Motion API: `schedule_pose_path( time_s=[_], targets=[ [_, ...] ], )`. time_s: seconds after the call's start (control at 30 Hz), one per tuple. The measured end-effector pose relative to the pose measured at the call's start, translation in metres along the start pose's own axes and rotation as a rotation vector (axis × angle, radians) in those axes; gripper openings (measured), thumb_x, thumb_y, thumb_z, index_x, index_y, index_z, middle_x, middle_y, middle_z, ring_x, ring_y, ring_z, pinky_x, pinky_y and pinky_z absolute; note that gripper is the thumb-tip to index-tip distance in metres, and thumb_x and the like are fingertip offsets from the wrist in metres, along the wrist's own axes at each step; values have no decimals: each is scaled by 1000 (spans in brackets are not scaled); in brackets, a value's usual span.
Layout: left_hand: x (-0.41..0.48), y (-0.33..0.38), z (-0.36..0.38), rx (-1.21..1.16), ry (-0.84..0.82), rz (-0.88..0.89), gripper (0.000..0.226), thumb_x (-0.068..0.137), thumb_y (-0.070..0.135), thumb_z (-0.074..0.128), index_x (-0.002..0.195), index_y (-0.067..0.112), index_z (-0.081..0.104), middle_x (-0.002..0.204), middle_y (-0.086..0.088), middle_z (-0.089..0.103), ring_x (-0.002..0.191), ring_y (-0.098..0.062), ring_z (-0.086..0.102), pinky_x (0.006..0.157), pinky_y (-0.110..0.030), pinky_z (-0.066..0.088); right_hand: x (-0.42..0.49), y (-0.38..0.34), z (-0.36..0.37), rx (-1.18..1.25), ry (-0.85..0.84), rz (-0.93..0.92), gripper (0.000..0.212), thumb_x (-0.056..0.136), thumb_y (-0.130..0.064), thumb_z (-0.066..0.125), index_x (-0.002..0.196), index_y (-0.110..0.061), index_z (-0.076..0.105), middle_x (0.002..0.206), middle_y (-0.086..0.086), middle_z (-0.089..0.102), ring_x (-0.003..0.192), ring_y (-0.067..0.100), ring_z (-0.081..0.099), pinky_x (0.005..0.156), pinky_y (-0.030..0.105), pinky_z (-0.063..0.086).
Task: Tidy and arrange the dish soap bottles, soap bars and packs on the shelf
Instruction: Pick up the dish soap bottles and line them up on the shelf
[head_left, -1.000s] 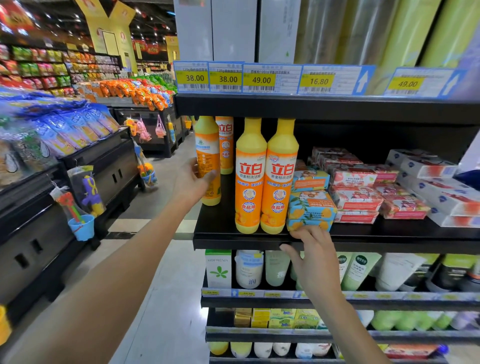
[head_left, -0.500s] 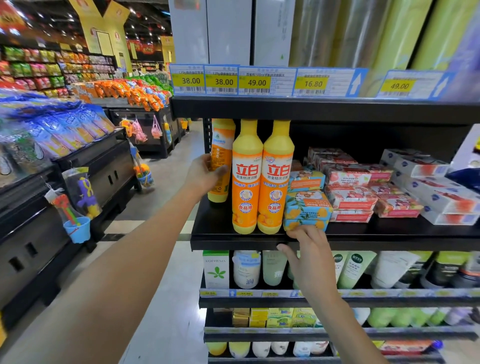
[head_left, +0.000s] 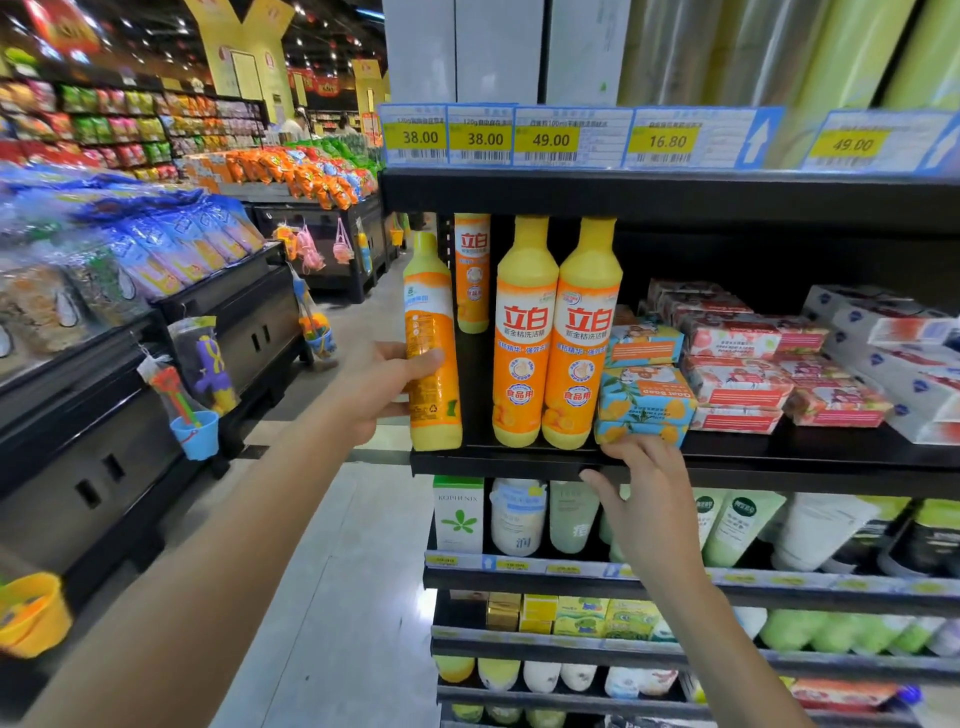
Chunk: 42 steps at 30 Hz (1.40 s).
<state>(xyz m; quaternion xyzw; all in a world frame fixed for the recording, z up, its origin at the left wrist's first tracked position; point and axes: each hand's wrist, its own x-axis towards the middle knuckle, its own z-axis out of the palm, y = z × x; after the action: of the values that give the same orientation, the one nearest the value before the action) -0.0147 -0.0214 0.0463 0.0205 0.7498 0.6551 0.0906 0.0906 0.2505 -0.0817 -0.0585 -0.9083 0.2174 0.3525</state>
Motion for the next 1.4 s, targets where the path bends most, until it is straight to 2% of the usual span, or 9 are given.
schedule_pose_path(
  time_s=[0.13, 0.23, 0.4, 0.6, 0.7, 0.83, 0.97, 1.3, 1.4],
  targets=[
    [-37, -11, -6, -43, -20, 54, 38, 94, 23, 70, 130, 14, 63, 119, -5, 73, 110, -20, 70, 95, -43, 57, -3, -4, -9, 80, -73, 44, 33, 88, -26, 80, 116, -10, 74, 116, 3, 64, 117, 26, 54, 101, 29, 40],
    [-60, -21, -3, -40, -14, 85, 38, 91, 24, 73, 128, 18, 65, 117, -2, 75, 107, -19, 72, 89, -38, 58, -5, -18, -22, 205, -132, 100, 35, 92, -34, 74, 123, -18, 72, 123, -5, 61, 122, 14, 52, 99, 22, 33],
    [-94, -49, 14, -106, -59, 100, 38, 76, 34, 77, 113, 29, 68, 108, 7, 78, 102, -12, 74, 82, -31, 57, -20, -61, -37, 605, -244, 181, 33, 87, -39, 76, 118, -26, 73, 115, -15, 68, 109, 1, 64, 96, 23, 50],
    [-122, -77, 28, -100, -90, 110, 53, 75, 34, 82, 125, 22, 69, 115, 2, 77, 109, -17, 72, 92, -38, 57, -23, -99, -50, 939, -374, 312, 37, 83, -34, 78, 118, -26, 71, 107, -8, 75, 99, 3, 70, 81, 15, 55],
    [-126, -85, 34, -100, -121, 117, 53, 76, 30, 84, 126, 20, 69, 116, 0, 77, 111, -18, 72, 93, -39, 57, -19, -107, -53, 971, -400, 307, 47, 79, -40, 78, 123, -26, 70, 109, -6, 75, 102, 7, 70, 83, 21, 58],
    [-126, -88, 44, -80, -163, 155, 49, 77, 30, 81, 124, 23, 69, 117, 4, 77, 113, -15, 71, 94, -35, 57, -11, -114, -56, 945, -371, 299, 53, 72, -47, 79, 121, -27, 70, 108, -9, 74, 97, 4, 69, 79, 16, 56],
    [-126, -87, 51, -100, -203, 162, 46, 80, 27, 80, 124, 22, 69, 116, 4, 77, 112, -15, 71, 90, -30, 60, -8, -114, -58, 935, -338, 325, 59, 65, -49, 82, 118, -26, 70, 105, -9, 74, 93, 4, 70, 76, 19, 57],
    [-120, -85, 53, -43, -199, 182, 59, 69, 48, 83, 123, 30, 66, 115, 10, 76, 110, -11, 70, 93, -35, 58, -4, -107, -64, 1057, -363, 342, 42, 75, -34, 80, 115, -22, 75, 107, -6, 78, 101, 12, 73, 83, 27, 60],
    [-117, -86, 46, -53, -249, 136, 54, 79, 48, 72, 128, 27, 64, 120, 7, 74, 116, -15, 69, 97, -36, 55, -2, -104, -65, 1147, -410, 382, 40, 80, -30, 75, 117, -16, 74, 110, 0, 78, 104, 17, 74, 85, 29, 59]
  ],
)
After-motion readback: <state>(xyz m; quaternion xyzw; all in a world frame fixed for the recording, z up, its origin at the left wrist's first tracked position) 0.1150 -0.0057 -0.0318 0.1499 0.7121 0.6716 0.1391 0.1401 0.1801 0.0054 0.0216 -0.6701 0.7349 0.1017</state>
